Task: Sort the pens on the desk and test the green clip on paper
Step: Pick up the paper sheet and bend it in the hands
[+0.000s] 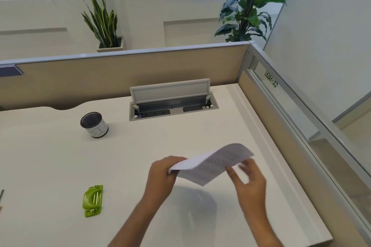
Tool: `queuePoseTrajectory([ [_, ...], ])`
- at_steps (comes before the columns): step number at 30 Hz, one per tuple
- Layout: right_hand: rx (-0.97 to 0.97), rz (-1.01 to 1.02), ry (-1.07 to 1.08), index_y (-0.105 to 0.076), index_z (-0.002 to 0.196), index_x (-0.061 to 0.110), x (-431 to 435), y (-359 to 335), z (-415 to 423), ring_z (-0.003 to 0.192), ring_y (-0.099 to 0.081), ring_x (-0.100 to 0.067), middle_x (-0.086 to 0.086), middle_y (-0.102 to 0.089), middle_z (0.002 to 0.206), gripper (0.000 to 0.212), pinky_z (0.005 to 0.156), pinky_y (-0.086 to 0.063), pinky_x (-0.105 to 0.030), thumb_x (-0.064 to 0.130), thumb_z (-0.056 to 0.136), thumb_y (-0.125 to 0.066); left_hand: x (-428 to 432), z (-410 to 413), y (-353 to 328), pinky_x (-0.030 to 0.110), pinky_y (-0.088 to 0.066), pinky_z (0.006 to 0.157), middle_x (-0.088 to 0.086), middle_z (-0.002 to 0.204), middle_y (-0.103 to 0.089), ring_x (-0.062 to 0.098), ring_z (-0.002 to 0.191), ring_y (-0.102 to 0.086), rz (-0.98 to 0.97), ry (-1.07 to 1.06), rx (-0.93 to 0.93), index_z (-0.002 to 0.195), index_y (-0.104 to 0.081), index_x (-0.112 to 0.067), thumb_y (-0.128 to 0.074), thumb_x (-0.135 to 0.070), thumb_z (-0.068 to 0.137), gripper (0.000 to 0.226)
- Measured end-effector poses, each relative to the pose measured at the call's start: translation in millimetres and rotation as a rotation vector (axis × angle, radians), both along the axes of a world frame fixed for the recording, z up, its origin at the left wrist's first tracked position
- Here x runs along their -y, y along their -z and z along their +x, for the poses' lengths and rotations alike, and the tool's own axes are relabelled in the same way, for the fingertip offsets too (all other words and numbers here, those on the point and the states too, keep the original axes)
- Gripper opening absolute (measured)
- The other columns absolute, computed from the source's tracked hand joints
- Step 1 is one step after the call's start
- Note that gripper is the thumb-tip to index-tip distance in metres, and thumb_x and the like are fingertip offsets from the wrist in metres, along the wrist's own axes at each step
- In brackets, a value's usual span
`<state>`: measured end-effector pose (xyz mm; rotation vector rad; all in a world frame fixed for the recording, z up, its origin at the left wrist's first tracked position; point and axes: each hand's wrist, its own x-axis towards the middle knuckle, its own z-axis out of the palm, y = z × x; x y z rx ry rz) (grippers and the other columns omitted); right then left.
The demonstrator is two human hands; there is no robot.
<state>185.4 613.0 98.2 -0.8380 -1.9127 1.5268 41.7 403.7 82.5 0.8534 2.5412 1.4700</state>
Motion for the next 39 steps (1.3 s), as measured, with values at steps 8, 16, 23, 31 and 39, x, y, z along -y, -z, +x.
queuePoseTrajectory([
  [8,0.019,1.046,-0.412,-0.074,0.131,0.025,-14.2,-66.4,-11.4,0.119,-0.071,-0.016,0.013,-0.075,0.13,0.052,0.102,-0.054,-0.043,0.017,0.082,-0.088,-25.9,-21.9,-46.6,0.036,-0.048,0.087,-0.01,0.092,-0.081,0.018,0.084,-0.07,-0.708,0.139,-0.576,0.103,-0.08,-0.035,-0.06,-0.014,0.095,0.031],
  [16,-0.013,0.182,-0.239,-0.088,0.101,0.03,-24.1,-38.9,-0.8,0.098,-0.081,-0.009,0.014,-0.085,0.102,0.024,0.082,-0.061,-0.021,0.008,0.095,-0.081,8.6,-42.1,-54.0,0.035,-0.056,0.088,-0.019,0.091,-0.084,0.007,0.084,-0.079,-0.371,-0.075,-0.349,0.098,-0.085,-0.035,-0.092,-0.031,0.083,0.017],
  [23,-0.051,-0.157,-0.19,-0.088,0.104,0.026,-36.8,-19.0,5.6,0.097,-0.081,-0.022,-0.002,-0.086,0.106,0.015,0.074,-0.064,-0.025,0.017,0.094,-0.08,34.2,-49.4,-28.3,0.051,-0.064,0.095,0.005,0.096,-0.087,0.031,0.095,-0.083,0.255,-0.067,0.392,0.092,-0.089,-0.02,-0.091,-0.03,0.076,0.019],
  [31,-0.094,-0.184,-0.087,-0.086,0.106,0.024,-25.1,4.9,1.1,0.092,-0.08,-0.013,-0.001,-0.085,0.103,0.012,0.071,-0.063,-0.021,0.026,0.094,-0.082,18.1,-26.1,4.2,0.024,-0.063,0.076,0.007,0.093,-0.084,0.022,0.086,-0.081,0.428,-0.19,0.37,0.096,-0.084,-0.016,-0.088,-0.031,0.086,0.019],
  [39,0.098,-0.249,-0.021,-0.086,0.09,0.026,-6.7,61.4,9.5,0.089,-0.079,-0.031,-0.003,-0.084,0.088,0.016,0.073,-0.061,-0.032,0.011,0.094,-0.082,23.5,-5.7,57.9,0.029,-0.061,0.082,-0.002,0.097,-0.085,0.016,0.091,-0.08,0.23,-0.236,0.455,0.097,-0.085,-0.028,-0.081,-0.012,0.095,0.017],
])
